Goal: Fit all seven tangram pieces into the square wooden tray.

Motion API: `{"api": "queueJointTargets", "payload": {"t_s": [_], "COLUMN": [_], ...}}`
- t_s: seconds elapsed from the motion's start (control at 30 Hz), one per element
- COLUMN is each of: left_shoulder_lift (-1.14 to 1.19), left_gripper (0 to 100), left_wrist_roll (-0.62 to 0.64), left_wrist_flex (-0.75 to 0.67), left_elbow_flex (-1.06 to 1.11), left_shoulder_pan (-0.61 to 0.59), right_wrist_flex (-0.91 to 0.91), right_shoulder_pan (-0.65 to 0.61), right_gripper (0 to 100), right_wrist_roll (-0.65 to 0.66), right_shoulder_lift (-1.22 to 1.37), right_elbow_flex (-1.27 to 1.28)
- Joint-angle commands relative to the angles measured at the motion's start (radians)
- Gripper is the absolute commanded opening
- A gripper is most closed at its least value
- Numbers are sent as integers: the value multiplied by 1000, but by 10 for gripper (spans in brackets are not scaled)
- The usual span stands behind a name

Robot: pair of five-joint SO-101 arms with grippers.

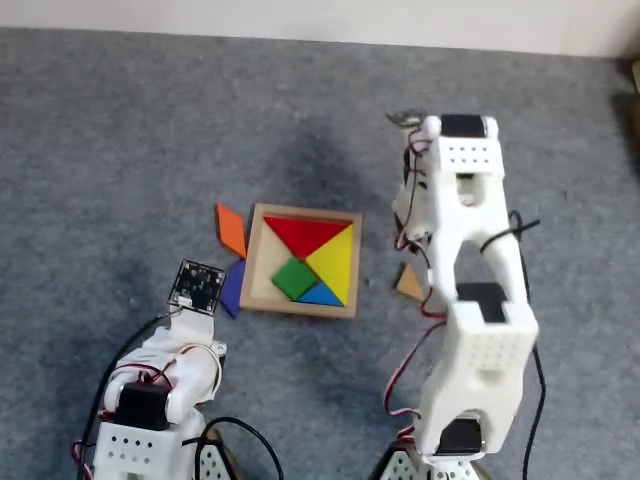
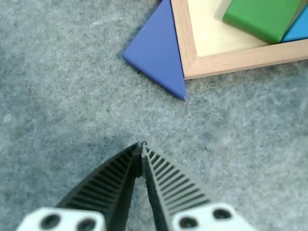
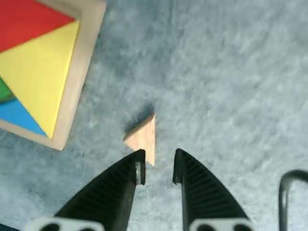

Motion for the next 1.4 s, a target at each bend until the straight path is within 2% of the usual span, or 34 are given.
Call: {"api": "queueJointTargets", "payload": {"t_s": [0.0,0.17,0.3,0.5,0.8,1.07,1.37], "left_shoulder_lift": [-33,-33,-33,-33,-33,-33,-33], "left_gripper": [7,7,7,7,7,7,7], "left_wrist_roll": [-8,-8,-8,-8,-8,-8,-8], "left_wrist_flex": [5,5,5,5,5,5,5], "left_elbow_flex": [19,19,19,19,19,19,19], "left_shoulder_pan": [-8,-8,-8,-8,-8,-8,-8], "right_wrist_flex": [-139,-377,-473,-535,-547,-636,-638], "right_shoulder_pan": [-19,-79,-111,-85,-68,-70,-64], "right_gripper": [106,109,110,152,152,152,152], "right_wrist_roll": [11,8,5,6,8,11,58], "right_shoulder_lift": [-209,-449,-513,-423,-378,-366,-248], "right_elbow_flex": [245,631,822,826,737,771,792]}}
